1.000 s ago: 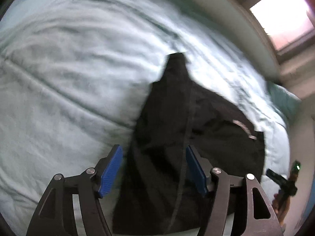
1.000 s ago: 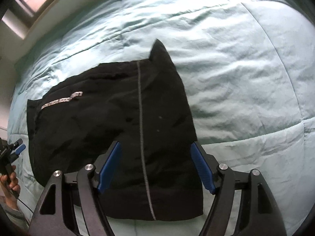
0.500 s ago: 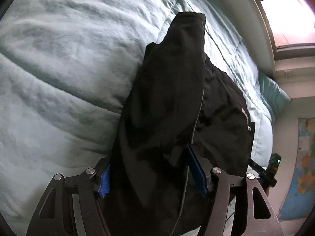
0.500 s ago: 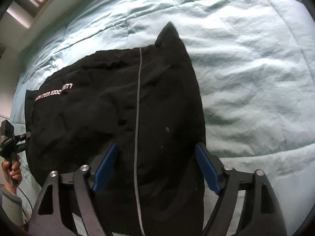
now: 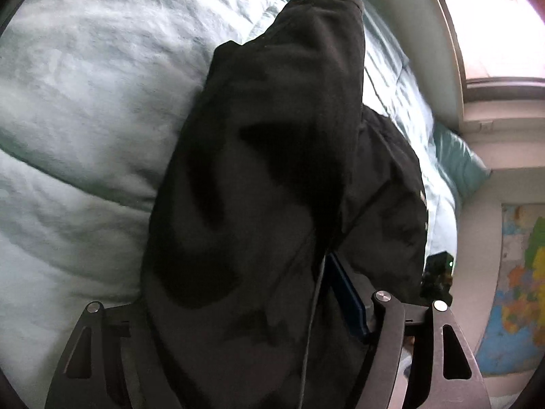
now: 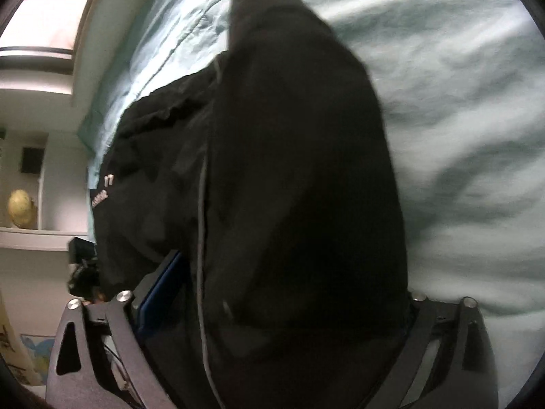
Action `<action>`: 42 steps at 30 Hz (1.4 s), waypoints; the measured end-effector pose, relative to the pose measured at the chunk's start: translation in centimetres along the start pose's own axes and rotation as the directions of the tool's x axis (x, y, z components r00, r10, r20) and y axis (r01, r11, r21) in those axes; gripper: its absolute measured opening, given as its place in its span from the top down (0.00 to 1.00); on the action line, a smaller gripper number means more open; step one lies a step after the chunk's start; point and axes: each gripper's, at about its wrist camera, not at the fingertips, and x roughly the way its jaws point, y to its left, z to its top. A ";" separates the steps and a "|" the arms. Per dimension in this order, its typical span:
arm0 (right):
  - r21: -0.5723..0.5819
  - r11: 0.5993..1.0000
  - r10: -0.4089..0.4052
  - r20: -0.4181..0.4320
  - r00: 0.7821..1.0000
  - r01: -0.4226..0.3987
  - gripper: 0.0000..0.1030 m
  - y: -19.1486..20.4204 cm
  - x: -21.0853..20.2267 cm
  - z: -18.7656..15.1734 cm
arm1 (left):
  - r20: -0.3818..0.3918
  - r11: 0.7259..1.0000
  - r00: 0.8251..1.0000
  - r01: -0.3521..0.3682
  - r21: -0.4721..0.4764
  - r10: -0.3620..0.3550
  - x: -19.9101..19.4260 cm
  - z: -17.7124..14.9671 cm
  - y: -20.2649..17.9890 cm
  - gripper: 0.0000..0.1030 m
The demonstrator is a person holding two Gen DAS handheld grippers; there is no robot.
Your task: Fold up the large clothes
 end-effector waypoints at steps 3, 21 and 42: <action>-0.043 0.999 0.005 0.030 1.000 -0.004 0.38 1.2 -1.2 -0.6 | 0.065 0.997 0.998 -0.021 0.068 0.017 -1.1 -1.1 -1.4 0.54; -0.304 0.952 0.019 0.204 0.979 0.045 0.65 14.9 -16.5 -15.2 | 0.247 0.952 0.951 0.112 0.283 -0.186 -17.1 -16.6 -10.5 0.67; 0.023 0.981 -0.196 0.036 0.980 0.195 0.49 3.8 -11.7 -27.0 | 0.033 0.996 0.999 -0.030 -0.083 0.032 -10.9 -27.0 4.5 0.52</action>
